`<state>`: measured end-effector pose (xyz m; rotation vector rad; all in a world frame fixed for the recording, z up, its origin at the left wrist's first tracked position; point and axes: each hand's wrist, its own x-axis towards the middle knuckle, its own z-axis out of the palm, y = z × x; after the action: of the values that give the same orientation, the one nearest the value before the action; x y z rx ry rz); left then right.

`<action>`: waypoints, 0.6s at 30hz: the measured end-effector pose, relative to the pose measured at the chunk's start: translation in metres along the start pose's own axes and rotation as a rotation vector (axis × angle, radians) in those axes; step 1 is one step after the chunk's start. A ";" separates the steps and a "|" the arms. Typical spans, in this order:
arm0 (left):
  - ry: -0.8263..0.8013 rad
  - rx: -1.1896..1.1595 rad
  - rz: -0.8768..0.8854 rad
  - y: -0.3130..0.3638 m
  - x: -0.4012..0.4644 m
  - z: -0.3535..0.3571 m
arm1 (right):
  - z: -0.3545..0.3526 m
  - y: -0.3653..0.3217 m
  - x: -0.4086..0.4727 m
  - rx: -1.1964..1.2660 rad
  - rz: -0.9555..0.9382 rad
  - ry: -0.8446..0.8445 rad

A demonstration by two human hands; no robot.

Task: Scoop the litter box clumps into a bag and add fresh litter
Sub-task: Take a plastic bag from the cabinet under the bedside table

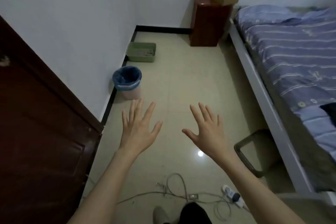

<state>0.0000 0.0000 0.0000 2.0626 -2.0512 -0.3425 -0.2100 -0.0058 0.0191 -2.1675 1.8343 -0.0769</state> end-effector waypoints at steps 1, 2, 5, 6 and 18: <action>-0.036 0.025 -0.005 -0.002 0.001 0.003 | 0.003 0.003 0.002 -0.015 0.012 -0.023; -0.036 0.045 0.011 -0.003 0.004 0.006 | 0.006 0.006 0.005 -0.019 0.025 -0.029; -0.056 0.015 0.001 -0.004 0.014 0.015 | 0.016 0.020 0.012 0.028 0.082 -0.050; -0.044 0.000 0.001 -0.002 0.021 0.016 | 0.019 0.024 0.015 0.049 0.095 -0.054; -0.120 0.063 0.039 0.070 0.183 0.040 | -0.022 0.114 0.159 0.118 0.104 -0.032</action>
<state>-0.0788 -0.1830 -0.0189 2.0816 -2.1952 -0.4098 -0.2947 -0.1802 -0.0136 -1.9798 1.8720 -0.1248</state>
